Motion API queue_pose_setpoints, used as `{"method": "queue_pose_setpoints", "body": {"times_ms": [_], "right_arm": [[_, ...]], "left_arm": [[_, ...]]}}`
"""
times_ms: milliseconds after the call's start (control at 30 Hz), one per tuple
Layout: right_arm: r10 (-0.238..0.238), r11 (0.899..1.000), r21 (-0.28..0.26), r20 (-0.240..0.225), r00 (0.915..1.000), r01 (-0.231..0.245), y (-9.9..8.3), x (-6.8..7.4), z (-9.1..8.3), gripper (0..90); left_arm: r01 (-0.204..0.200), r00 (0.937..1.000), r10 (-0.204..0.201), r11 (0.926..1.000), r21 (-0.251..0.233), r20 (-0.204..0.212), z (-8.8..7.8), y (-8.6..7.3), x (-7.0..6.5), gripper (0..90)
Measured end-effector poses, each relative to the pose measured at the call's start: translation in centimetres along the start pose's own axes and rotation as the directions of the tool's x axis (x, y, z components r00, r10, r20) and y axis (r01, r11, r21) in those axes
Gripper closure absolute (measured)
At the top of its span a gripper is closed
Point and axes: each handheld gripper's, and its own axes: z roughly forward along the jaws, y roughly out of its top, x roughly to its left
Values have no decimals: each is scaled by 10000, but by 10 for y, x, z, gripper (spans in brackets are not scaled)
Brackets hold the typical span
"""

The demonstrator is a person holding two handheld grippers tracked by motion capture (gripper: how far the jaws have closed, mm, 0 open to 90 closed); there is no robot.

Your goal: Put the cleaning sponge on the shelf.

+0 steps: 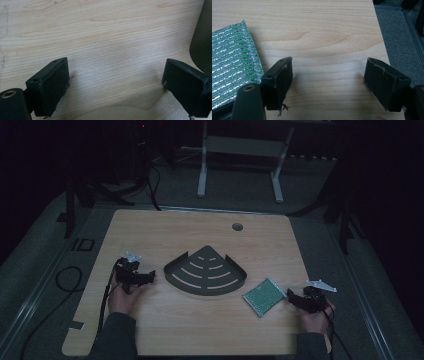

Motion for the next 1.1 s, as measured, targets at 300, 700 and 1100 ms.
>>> {"method": "queue_pose_setpoints", "body": {"times_ms": [300, 700, 1100], "right_arm": [[157, 9949, -982, -660, 9977, -222, 9, -2, -18, 425], [-2552, 9661, -869, -1764, 9507, 2432, 28, 30, -28, 895], [-3471, 9366, -389, -2399, 9066, 3483, 24, 56, -20, 897]], "left_arm": [[0, 10000, 0, 10000, 2, -1, 0, 0, 0, 79], [-1, 10000, 1, 10000, 1, 0, 0, 0, 0, 79], [0, 10000, 0, 10000, 0, 0, 0, 0, 0, 79]]}}
